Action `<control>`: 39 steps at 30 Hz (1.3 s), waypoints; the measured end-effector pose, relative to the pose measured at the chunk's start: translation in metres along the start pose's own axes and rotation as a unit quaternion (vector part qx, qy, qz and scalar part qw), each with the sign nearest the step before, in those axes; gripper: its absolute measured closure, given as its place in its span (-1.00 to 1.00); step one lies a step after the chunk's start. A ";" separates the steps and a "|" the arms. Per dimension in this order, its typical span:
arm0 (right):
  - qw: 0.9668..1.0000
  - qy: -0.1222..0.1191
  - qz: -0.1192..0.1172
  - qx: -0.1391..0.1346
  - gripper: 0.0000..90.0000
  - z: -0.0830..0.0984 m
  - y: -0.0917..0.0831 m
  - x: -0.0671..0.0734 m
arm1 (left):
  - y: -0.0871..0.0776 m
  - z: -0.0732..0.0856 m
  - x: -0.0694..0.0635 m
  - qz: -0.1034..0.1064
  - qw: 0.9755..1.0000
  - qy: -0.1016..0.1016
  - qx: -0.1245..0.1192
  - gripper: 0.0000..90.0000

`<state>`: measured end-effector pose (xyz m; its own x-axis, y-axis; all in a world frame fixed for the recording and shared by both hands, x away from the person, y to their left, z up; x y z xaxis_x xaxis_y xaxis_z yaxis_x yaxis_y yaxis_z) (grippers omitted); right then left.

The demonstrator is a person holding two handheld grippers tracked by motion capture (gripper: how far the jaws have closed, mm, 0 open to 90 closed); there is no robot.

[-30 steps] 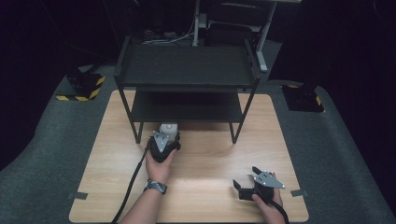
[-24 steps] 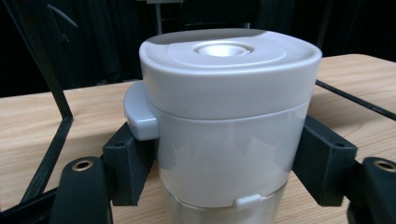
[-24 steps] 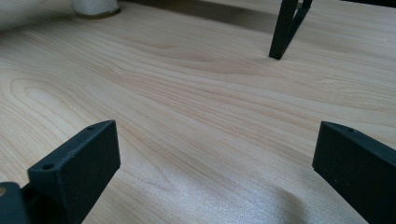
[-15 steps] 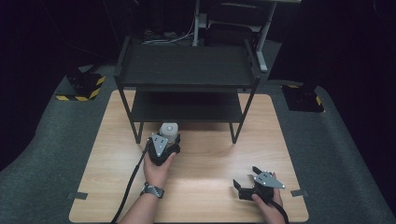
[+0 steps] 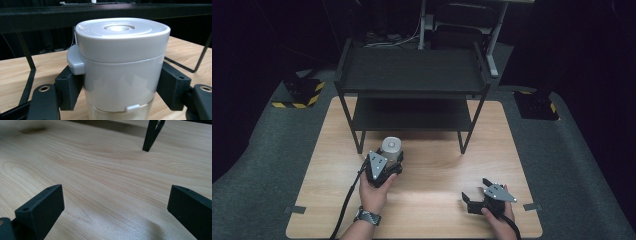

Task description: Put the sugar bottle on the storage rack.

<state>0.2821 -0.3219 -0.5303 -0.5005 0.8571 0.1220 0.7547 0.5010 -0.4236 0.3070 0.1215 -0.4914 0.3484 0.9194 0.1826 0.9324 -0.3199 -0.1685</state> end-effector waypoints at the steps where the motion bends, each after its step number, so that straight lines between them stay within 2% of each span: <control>1: 1.000 0.000 0.001 0.000 -0.99 0.000 0.000 0.000 | -0.002 -0.002 0.000 0.002 1.000 -0.001 -0.001 -0.35; 5: 1.000 0.001 0.002 0.000 -0.99 0.000 0.000 0.000 | -0.009 -0.009 0.002 0.001 1.000 -0.001 -0.007 -0.35; 9: 1.000 0.001 0.003 -0.001 -0.99 0.000 0.000 0.000 | -0.013 -0.015 0.004 -0.004 1.000 0.007 -0.016 -0.35; 14: 1.000 0.003 0.004 -0.001 -0.99 0.000 0.000 0.000 | -0.017 -0.027 0.008 -0.008 1.000 0.002 -0.030 -0.35; 22: 1.000 0.005 0.004 -0.001 -0.99 0.000 0.000 0.000 | -0.021 -0.057 0.012 -0.010 0.999 0.004 -0.049 -0.35; 32: 1.000 0.005 0.002 -0.003 -0.99 0.000 0.000 -0.001 | -0.020 -0.091 0.019 -0.015 0.997 0.013 -0.079 -0.35; 39: 1.000 0.005 0.002 -0.004 -0.99 0.001 -0.001 -0.001 | -0.011 -0.105 0.023 -0.018 0.996 0.015 -0.083 -0.35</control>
<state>0.2818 -0.3229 -0.5308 -0.4934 0.8600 0.1305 0.7596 0.4991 -0.4171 0.3149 0.1220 -0.3836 0.3153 0.9244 0.2146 0.9464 -0.3230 0.0011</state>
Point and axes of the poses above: each handheld gripper's, and its own axes: y roughly forward along the jaws, z roughly out of its underside, x roughly to its left, the point moved 7 cm from there along y, roughly forward along the jaws, and after that the axes turned 10 degrees about y, right-handed, at the moved point
